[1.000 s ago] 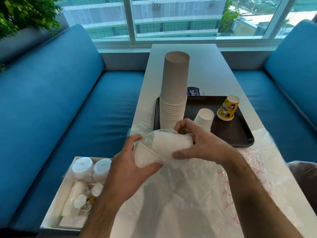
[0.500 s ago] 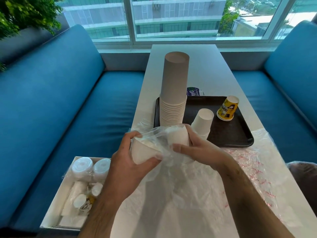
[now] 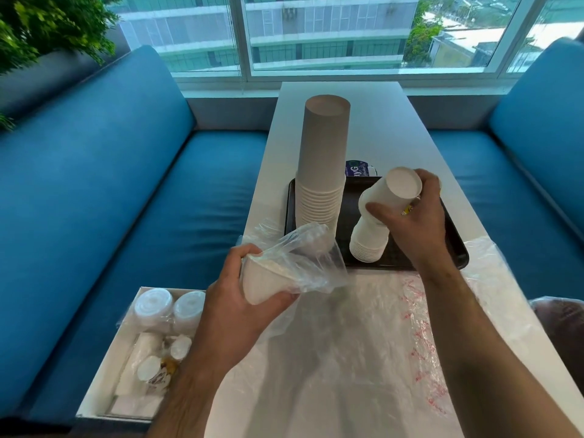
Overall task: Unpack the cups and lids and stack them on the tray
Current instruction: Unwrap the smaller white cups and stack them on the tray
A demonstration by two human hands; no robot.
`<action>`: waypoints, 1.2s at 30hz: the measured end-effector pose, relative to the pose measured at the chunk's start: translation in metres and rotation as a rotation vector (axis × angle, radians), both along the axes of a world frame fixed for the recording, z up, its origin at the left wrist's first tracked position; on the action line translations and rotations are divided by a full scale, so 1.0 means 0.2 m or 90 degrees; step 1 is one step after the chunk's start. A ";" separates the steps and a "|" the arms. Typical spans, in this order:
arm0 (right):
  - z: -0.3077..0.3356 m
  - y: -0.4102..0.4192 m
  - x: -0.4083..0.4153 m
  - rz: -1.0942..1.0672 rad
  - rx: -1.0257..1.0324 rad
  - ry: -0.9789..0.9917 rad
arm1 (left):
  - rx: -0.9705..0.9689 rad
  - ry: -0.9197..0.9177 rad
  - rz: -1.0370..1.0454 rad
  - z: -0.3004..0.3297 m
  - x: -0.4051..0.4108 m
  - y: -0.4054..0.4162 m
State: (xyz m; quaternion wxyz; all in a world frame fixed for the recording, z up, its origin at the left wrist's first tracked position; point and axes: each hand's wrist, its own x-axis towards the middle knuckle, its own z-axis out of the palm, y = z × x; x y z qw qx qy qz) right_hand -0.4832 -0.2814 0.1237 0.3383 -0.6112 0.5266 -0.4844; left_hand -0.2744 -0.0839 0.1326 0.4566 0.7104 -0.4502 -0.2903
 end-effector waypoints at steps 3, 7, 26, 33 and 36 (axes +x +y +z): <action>-0.07 -0.07 0.02 -0.038 0.012 0.072 | 0.001 0.004 -0.002 0.00 0.00 0.00; -0.17 -0.13 0.06 -0.085 0.055 0.152 | 0.014 0.003 0.000 0.00 -0.01 0.01; -0.21 -0.06 0.10 -0.192 0.108 0.149 | 0.047 -0.046 0.010 -0.03 0.02 0.02; 0.12 0.23 0.07 0.314 0.108 0.032 | 0.073 -0.037 0.018 -0.01 0.00 0.00; 0.19 0.29 0.08 0.506 0.145 0.134 | 0.106 -0.060 0.016 -0.01 -0.01 -0.01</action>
